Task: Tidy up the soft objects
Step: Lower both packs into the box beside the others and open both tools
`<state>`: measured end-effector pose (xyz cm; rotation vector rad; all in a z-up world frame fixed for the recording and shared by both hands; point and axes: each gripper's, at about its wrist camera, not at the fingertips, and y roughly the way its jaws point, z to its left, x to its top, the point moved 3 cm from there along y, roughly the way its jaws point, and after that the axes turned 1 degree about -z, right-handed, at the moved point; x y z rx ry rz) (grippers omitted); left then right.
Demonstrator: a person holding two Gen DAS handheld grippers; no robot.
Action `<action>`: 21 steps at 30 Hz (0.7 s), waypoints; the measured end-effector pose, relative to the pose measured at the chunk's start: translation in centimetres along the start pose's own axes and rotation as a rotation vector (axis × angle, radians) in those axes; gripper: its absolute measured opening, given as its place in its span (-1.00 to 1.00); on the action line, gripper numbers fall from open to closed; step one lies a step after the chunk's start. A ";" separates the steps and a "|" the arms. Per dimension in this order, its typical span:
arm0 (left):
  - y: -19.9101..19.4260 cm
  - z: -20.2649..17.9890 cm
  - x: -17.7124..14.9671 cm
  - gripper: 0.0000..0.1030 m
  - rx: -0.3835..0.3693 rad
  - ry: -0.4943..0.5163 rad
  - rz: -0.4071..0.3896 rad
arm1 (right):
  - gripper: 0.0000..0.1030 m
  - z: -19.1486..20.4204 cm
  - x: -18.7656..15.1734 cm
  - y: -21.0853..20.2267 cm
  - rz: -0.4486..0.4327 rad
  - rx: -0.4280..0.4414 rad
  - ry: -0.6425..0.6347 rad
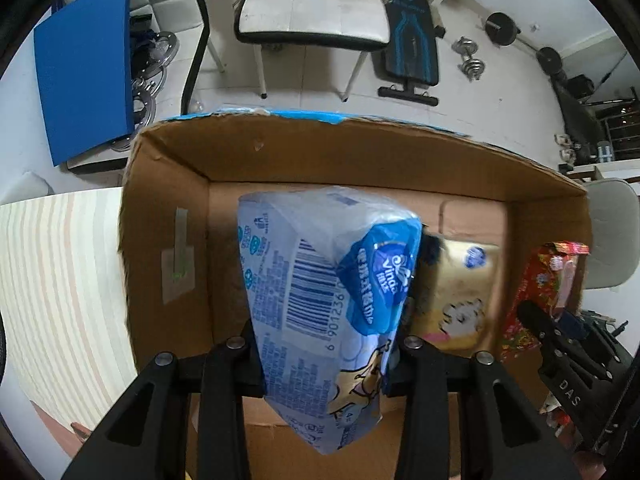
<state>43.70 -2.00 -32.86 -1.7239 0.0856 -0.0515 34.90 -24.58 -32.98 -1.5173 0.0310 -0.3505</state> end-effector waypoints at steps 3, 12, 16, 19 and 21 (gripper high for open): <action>1.1 0.4 0.4 -0.20 0.021 -0.023 0.037 | -0.08 0.1 0.6 1.1 0.013 -0.018 -0.011; -0.4 0.1 0.1 0.79 0.039 0.018 -0.041 | 0.46 0.6 1.0 1.4 -0.005 -0.009 -0.017; -1.4 0.0 -1.0 0.92 0.067 0.036 -0.085 | 0.80 1.2 0.1 0.5 -0.004 0.009 -0.026; -2.1 0.1 -2.3 0.96 0.073 0.037 -0.105 | 1.00 1.6 -0.7 -0.1 -0.010 0.007 -0.040; -2.6 0.2 -3.2 0.96 0.077 0.036 -0.123 | 1.00 1.9 -1.3 -0.5 -0.022 -0.005 -0.052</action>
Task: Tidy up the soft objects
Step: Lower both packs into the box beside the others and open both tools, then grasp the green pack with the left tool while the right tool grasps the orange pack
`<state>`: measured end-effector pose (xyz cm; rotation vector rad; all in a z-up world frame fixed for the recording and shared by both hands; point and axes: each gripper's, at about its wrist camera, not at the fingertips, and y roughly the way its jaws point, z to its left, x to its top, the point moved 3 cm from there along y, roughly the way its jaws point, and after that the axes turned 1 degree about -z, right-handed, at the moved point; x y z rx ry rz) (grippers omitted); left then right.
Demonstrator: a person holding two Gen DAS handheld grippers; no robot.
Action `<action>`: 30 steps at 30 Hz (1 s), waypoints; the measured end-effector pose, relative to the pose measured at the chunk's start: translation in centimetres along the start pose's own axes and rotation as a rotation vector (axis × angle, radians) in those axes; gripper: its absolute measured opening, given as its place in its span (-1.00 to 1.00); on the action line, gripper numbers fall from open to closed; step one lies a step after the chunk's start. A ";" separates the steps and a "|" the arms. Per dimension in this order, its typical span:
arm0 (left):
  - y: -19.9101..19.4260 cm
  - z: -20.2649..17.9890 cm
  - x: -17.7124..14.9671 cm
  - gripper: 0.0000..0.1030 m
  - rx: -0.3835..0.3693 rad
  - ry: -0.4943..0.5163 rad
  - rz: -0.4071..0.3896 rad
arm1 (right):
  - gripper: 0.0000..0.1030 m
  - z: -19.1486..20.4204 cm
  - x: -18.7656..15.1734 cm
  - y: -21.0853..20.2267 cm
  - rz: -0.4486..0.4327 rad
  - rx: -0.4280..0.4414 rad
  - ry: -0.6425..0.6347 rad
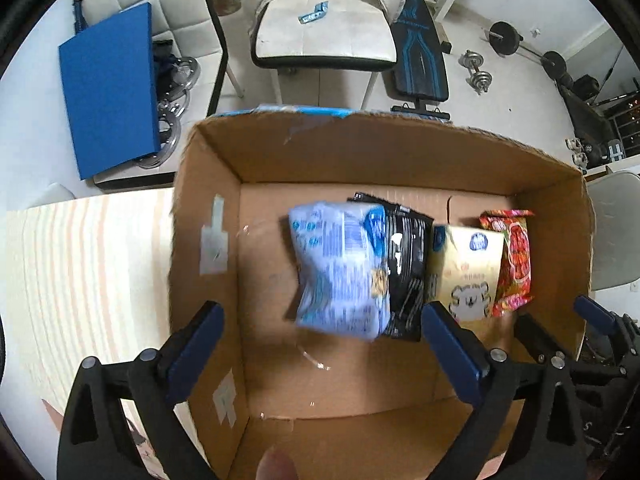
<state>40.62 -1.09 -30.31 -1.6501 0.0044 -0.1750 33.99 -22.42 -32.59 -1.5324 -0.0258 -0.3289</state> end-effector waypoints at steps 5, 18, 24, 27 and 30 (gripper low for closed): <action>-2.1 0.1 -2.5 0.96 0.016 -0.009 -0.060 | 1.00 0.2 -2.2 -1.4 -0.035 -0.002 0.005; -9.3 -0.5 -10.3 0.96 0.047 -0.013 -0.244 | 1.00 -0.2 -9.5 -8.7 -0.199 -0.002 0.002; -12.4 -0.6 -13.6 0.96 0.037 -0.024 -0.294 | 1.00 -0.8 -12.5 -12.8 -0.279 0.006 0.005; -13.4 -0.9 -14.9 0.96 0.034 -0.022 -0.309 | 1.00 -0.9 -13.7 -14.4 -0.307 0.015 0.005; -14.2 -1.2 -15.9 0.96 0.034 -0.022 -0.317 | 1.00 -1.1 -14.9 -15.9 -0.326 0.028 0.002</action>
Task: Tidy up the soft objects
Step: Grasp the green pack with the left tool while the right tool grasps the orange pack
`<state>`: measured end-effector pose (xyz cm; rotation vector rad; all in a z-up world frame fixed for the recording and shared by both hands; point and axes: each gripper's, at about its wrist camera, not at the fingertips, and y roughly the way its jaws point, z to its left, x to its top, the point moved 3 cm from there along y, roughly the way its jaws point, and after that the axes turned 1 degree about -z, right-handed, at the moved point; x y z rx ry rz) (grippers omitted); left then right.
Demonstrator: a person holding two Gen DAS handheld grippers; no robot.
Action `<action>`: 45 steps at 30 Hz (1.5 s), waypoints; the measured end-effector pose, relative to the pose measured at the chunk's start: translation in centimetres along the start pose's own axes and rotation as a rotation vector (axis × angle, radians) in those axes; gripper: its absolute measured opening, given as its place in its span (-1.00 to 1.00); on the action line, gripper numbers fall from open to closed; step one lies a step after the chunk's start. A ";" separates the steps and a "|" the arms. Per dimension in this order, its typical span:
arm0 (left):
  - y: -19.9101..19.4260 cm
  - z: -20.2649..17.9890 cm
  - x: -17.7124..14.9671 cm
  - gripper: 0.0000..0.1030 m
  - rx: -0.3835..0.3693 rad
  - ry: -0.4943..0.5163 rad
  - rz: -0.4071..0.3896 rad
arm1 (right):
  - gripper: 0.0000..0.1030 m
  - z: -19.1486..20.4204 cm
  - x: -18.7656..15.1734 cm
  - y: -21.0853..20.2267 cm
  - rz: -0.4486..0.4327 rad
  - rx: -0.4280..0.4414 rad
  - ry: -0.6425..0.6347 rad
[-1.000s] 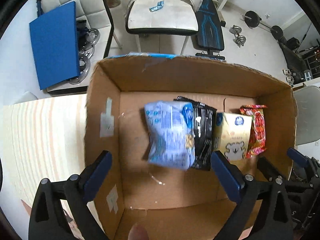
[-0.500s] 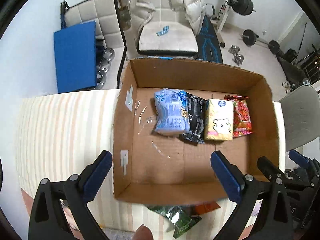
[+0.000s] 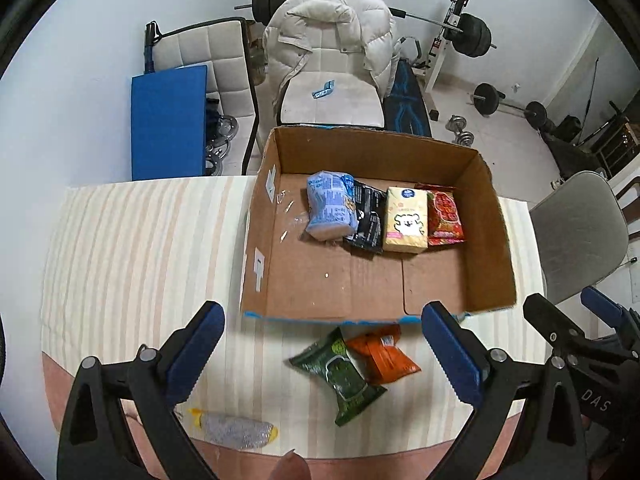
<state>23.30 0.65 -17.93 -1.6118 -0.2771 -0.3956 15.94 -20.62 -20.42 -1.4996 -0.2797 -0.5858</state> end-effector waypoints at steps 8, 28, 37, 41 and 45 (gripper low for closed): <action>-0.7 2.7 -2.5 0.96 0.034 -0.075 0.034 | 1.00 0.5 -1.9 -1.2 0.044 0.059 -0.017; 15.4 17.1 -22.0 0.95 -0.078 -0.732 0.584 | 0.78 12.7 -11.6 15.5 0.496 0.167 -0.318; 18.5 16.8 -23.9 0.35 -0.040 -0.786 0.623 | 0.56 15.9 -11.9 17.1 0.475 0.080 -0.412; 18.6 14.4 -22.4 0.05 0.041 -0.588 0.601 | 0.54 15.2 -12.5 16.3 0.481 0.124 -0.368; 19.1 11.3 -20.5 0.01 0.127 -0.341 0.565 | 0.55 12.2 -11.9 14.6 0.439 0.187 -0.237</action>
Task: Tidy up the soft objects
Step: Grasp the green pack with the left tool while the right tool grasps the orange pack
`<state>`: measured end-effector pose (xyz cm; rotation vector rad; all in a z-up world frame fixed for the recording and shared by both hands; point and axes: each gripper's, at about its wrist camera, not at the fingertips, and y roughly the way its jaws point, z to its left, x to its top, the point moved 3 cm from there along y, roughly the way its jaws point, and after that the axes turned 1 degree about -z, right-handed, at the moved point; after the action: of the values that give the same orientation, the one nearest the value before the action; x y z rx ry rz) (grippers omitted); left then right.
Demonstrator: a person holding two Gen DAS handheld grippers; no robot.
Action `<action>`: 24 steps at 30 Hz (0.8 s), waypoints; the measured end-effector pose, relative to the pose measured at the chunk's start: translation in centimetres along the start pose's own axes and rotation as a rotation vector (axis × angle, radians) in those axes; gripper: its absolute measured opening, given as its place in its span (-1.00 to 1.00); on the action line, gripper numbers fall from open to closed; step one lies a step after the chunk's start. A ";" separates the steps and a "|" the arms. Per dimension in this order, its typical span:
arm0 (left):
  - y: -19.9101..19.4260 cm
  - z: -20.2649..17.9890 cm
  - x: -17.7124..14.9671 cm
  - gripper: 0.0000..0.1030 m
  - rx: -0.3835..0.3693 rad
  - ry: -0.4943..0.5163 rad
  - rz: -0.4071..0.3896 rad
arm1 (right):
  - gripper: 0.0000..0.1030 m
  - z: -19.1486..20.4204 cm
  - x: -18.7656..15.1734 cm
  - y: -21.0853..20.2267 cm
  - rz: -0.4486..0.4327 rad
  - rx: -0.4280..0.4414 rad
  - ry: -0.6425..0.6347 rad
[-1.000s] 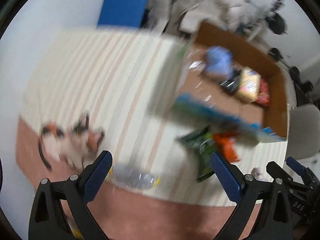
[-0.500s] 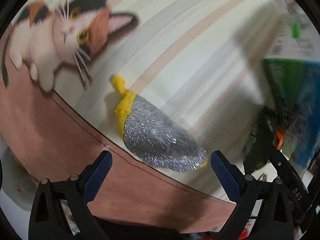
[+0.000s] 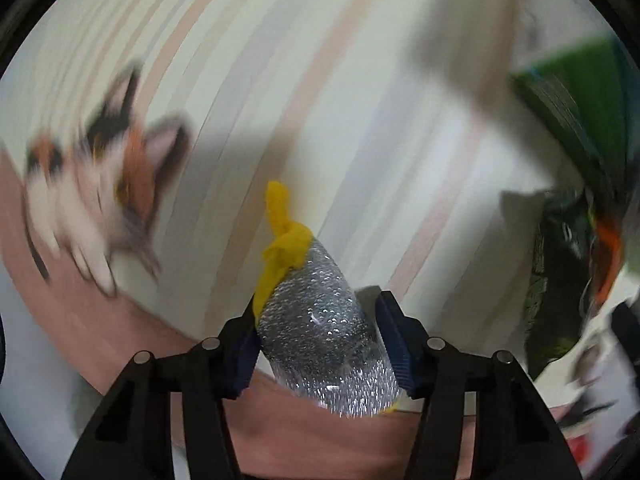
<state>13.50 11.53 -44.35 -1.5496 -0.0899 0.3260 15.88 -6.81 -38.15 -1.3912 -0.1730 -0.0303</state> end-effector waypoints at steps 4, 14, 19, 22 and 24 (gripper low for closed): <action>-1.4 -2.2 0.1 0.03 0.098 0.132 -0.068 | 0.55 -2.8 -0.3 -0.8 -0.052 -0.057 0.052; -7.2 -1.7 -3.0 0.21 -0.097 -0.032 -0.141 | 0.54 -4.1 -1.0 2.5 -0.061 -0.090 0.093; -7.5 -6.2 -3.7 0.21 -0.148 0.028 -0.106 | 0.21 -2.2 -1.2 4.8 -0.023 -0.058 0.081; -6.7 -9.0 -3.9 0.21 -0.174 0.067 -0.073 | 0.07 -2.0 -1.7 4.9 -0.022 -0.040 0.112; -6.1 -10.2 -3.3 0.21 -0.177 0.099 -0.060 | 0.05 -2.5 -2.9 4.9 -0.012 -0.035 0.139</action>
<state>13.90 0.91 -38.12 -1.7325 -0.0893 0.1972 13.90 -8.58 -43.71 -1.4178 -0.0652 -0.1408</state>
